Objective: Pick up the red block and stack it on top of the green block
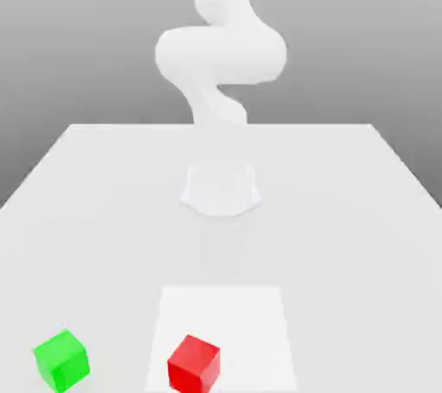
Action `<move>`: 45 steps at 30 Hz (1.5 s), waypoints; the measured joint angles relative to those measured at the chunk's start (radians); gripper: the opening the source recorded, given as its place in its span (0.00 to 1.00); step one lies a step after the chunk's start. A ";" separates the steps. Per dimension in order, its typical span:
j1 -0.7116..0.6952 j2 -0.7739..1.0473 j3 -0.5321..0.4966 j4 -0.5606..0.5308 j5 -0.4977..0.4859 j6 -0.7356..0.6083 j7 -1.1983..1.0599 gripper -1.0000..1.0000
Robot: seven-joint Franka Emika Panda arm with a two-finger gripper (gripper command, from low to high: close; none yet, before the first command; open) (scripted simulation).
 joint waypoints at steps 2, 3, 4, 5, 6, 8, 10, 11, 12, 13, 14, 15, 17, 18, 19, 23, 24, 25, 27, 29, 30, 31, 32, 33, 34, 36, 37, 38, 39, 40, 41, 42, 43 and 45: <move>-0.020 0.077 0.014 -0.011 -0.010 0.028 0.038 0.50; -0.029 0.114 0.020 -0.017 -0.015 0.041 0.056 0.50; -0.038 0.151 0.026 -0.022 -0.020 0.054 0.075 0.50; -0.047 0.188 0.032 -0.027 -0.025 0.068 0.093 0.50; -0.055 0.224 0.037 -0.032 -0.030 0.081 0.111 0.50; -0.069 0.297 0.046 -0.043 -0.041 0.107 0.147 0.50; -0.082 0.370 0.052 -0.053 -0.051 0.133 0.184 0.50; -0.088 0.406 0.055 -0.058 -0.056 0.146 0.202 0.50; -0.093 0.442 0.057 -0.064 -0.060 0.159 0.219 0.50; -0.098 0.478 0.058 -0.069 -0.064 0.172 0.237 0.50; -0.101 0.515 0.059 -0.074 -0.068 0.185 0.254 0.50; -0.105 0.551 0.059 -0.079 -0.071 0.198 0.270 0.50; -0.110 0.623 0.057 -0.090 -0.074 0.224 0.301 0.50; -0.113 0.659 0.056 -0.095 -0.074 0.238 0.316 0.50; -0.116 0.695 0.055 -0.101 -0.072 0.251 0.329 0.50; -0.121 0.838 0.053 -0.122 -0.052 0.304 0.373 0.50; -0.122 0.873 0.053 -0.127 -0.043 0.318 0.381 0.50; -0.124 0.908 0.055 -0.131 -0.036 0.334 0.388 0.50; -0.122 0.980 0.051 -0.127 -0.037 0.384 0.399 0.50; -0.115 1.052 0.042 -0.117 -0.045 0.442 0.407 0.50; -0.111 1.089 0.036 -0.112 -0.050 0.472 0.411 0.50; -0.109 1.108 0.034 -0.109 -0.053 0.488 0.413 0.00; -0.109 1.108 0.034 -0.109 -0.053 0.488 0.413 0.00; -0.109 1.108 0.034 -0.109 -0.053 0.488 0.413 0.00; -0.109 1.108 0.034 -0.109 -0.053 0.488 0.414 0.00; -0.109 1.108 0.034 -0.109 -0.054 0.489 0.414 0.00; -0.108 1.117 0.033 -0.108 -0.055 0.497 0.416 0.00; -0.110 1.103 0.035 -0.110 -0.053 0.485 0.414 0.00; -0.113 1.078 0.039 -0.114 -0.049 0.464 0.411 0.00; -0.118 1.048 0.045 -0.119 -0.045 0.438 0.409 0.00; -0.120 1.014 0.048 -0.124 -0.039 0.411 0.404 0.00; -0.122 0.979 0.052 -0.130 -0.033 0.381 0.399 0.00; -0.130 0.950 0.045 -0.130 -0.025 0.352 0.403 0.00; -0.176 0.929 -0.007 -0.110 -0.001 0.310 0.449 0.00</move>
